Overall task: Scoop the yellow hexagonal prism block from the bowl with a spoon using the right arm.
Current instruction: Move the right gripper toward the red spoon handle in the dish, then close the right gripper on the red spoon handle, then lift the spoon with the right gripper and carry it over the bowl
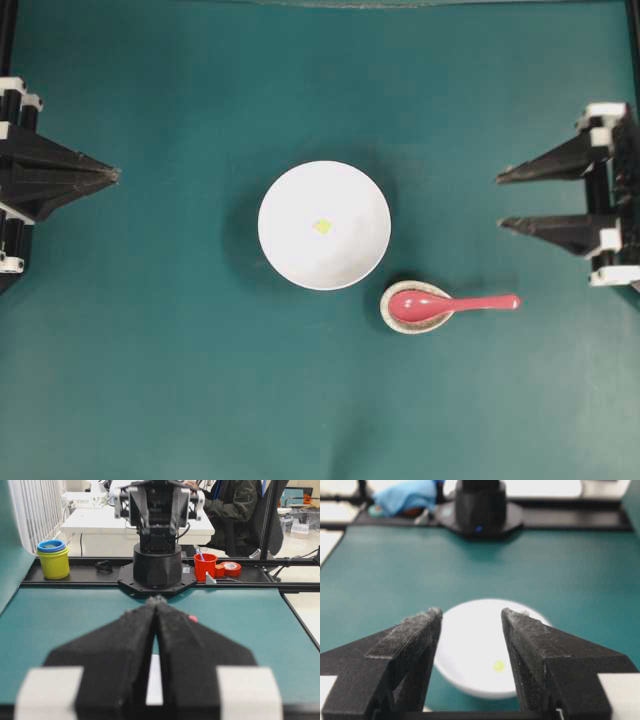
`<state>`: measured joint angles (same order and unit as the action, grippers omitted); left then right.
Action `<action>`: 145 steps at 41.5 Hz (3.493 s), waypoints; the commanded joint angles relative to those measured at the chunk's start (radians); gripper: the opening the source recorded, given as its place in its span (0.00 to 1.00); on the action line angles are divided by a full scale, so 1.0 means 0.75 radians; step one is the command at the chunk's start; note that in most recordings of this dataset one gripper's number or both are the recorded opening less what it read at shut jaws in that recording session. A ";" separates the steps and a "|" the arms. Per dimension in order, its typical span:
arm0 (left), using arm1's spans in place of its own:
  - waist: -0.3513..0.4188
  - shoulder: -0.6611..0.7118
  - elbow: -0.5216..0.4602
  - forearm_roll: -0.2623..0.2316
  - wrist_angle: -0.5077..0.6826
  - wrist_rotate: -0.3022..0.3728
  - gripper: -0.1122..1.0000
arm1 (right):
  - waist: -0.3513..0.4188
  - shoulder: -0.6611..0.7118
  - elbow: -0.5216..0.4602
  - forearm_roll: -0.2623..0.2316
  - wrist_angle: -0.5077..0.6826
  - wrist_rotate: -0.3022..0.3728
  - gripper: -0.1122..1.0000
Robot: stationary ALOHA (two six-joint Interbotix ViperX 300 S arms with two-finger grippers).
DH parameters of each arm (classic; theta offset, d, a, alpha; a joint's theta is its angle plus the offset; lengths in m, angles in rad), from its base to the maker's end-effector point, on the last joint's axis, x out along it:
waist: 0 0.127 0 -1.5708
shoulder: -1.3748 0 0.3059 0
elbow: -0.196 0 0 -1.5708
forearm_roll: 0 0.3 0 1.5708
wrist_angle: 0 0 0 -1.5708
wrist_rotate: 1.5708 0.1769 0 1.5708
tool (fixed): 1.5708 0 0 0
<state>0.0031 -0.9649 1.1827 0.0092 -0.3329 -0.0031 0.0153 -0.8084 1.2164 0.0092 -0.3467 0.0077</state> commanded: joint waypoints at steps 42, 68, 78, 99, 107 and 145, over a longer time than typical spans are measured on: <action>0.002 0.016 -0.035 0.004 -0.014 0.002 0.10 | 0.446 1.135 0.192 0.348 -1.199 0.112 0.61; 0.002 0.020 -0.033 0.004 -0.010 0.002 0.10 | 0.618 1.360 0.164 0.560 -1.219 0.115 0.61; 0.002 0.020 -0.033 0.004 -0.006 0.002 0.10 | 0.620 1.360 0.168 0.558 -1.207 0.098 0.61; 0.002 0.020 -0.033 0.004 -0.004 0.002 0.10 | 0.630 1.360 0.168 0.554 -1.180 0.014 0.61; 0.002 0.020 -0.033 0.004 -0.002 0.002 0.10 | 0.628 1.360 0.168 0.554 -1.180 -0.010 0.57; 0.002 0.020 -0.033 0.004 0.004 0.006 0.10 | 0.567 0.937 0.157 0.558 -0.910 -0.045 0.31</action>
<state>0.0031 -0.9587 1.1827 0.0092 -0.3267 0.0000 0.4617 -0.0399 1.3468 0.4264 -1.0784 -0.0230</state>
